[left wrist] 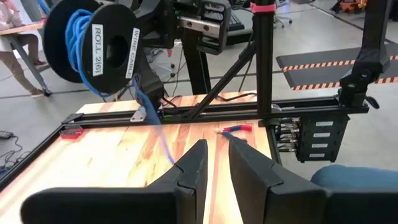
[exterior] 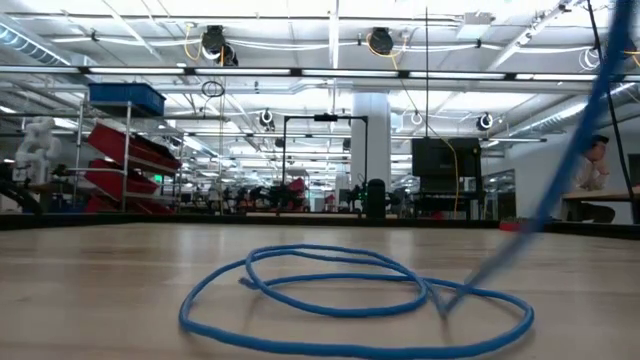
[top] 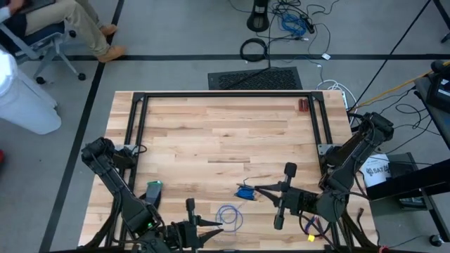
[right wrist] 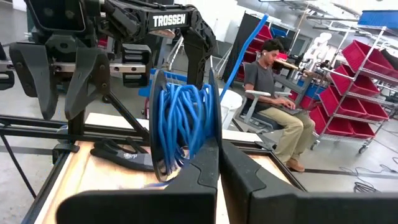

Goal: Coil cords
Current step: Coil the blue wire onto the spool

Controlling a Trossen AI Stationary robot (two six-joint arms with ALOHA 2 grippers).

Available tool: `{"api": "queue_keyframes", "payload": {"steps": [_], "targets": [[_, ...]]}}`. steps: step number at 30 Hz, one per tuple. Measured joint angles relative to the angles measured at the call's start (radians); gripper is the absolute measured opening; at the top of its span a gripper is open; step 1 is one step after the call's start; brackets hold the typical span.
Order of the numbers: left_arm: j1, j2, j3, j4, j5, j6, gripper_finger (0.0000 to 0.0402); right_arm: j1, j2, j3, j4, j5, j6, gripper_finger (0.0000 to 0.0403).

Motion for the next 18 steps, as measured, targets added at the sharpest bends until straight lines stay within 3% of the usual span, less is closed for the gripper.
{"api": "queue_keyframes", "payload": {"steps": [5,13,18], "targets": [[0.001,0.0,0.0,-0.011,0.002,-0.006,0.0073,0.015,-0.007,0.0,0.011,0.015,-0.014,0.0],[0.031,0.017,0.0,-0.166,0.007,-0.13,0.0073,0.043,-0.013,0.0,0.048,0.055,-0.073,0.0],[0.087,0.06,0.0,-0.158,0.182,-0.131,0.0078,0.054,-0.027,0.0,0.051,0.056,-0.086,0.0]]}}
